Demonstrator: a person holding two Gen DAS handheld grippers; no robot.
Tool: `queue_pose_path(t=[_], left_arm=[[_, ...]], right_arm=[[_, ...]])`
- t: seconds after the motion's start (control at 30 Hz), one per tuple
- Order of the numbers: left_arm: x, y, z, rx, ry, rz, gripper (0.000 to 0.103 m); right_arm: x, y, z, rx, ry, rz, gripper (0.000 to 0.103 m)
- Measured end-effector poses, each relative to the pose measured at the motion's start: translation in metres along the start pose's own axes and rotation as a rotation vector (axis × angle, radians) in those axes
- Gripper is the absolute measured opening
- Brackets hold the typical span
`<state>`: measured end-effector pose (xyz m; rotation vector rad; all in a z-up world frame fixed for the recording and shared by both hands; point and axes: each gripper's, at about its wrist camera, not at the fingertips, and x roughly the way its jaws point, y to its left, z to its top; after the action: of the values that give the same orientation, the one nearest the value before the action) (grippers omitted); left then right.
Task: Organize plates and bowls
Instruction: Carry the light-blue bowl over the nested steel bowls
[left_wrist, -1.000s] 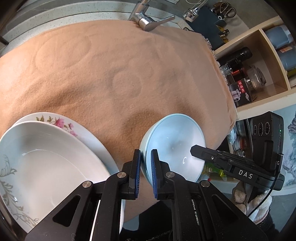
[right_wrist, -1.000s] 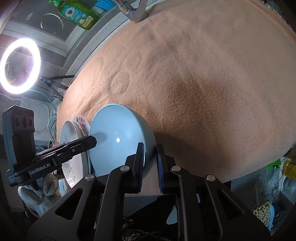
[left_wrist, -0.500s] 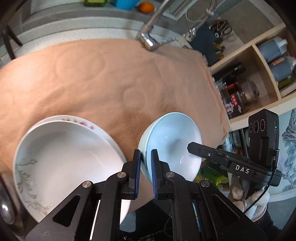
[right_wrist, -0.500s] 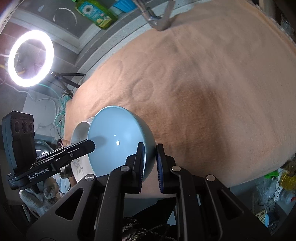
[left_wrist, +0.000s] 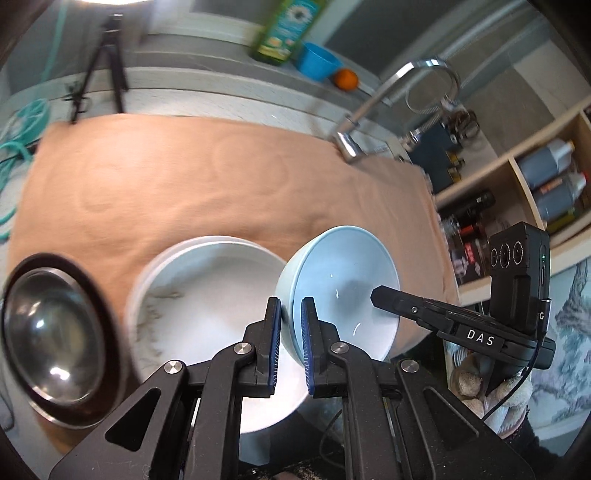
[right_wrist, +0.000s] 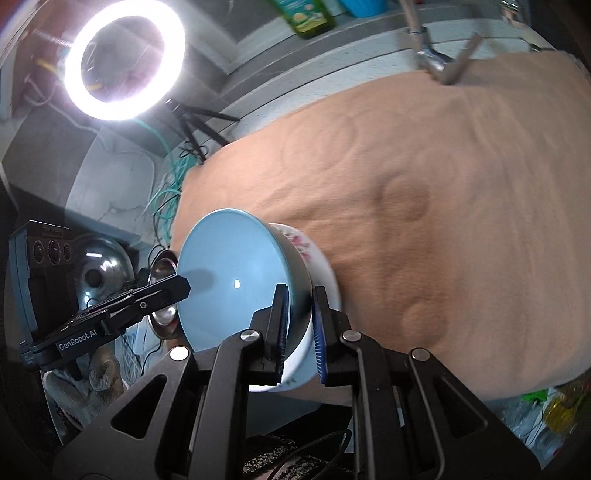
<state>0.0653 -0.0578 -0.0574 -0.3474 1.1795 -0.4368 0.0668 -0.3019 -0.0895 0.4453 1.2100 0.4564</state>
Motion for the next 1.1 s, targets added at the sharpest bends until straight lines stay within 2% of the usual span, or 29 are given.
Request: queue_pose_path(t=[0.63, 0.83, 1.1], left_arm=[[-0.076, 0.088, -0.032, -0.235, -0.178, 0.081, 0.009], [-0.089, 0.115, -0.041, -0.305, -0.206, 0.112, 0.009], [-0.096, 0.146, -0.052, -0.389, -0.207, 0.140, 0.009]], right_arm=[[0.065, 0.112, 0.012, -0.218, 0.116, 0.099, 0.013], [0.089, 0.142, 0.013, -0.258, 0.150, 0.121, 0.013], [0.125, 0.174, 0.010, -0.303, 0.197, 0.121, 0.013]])
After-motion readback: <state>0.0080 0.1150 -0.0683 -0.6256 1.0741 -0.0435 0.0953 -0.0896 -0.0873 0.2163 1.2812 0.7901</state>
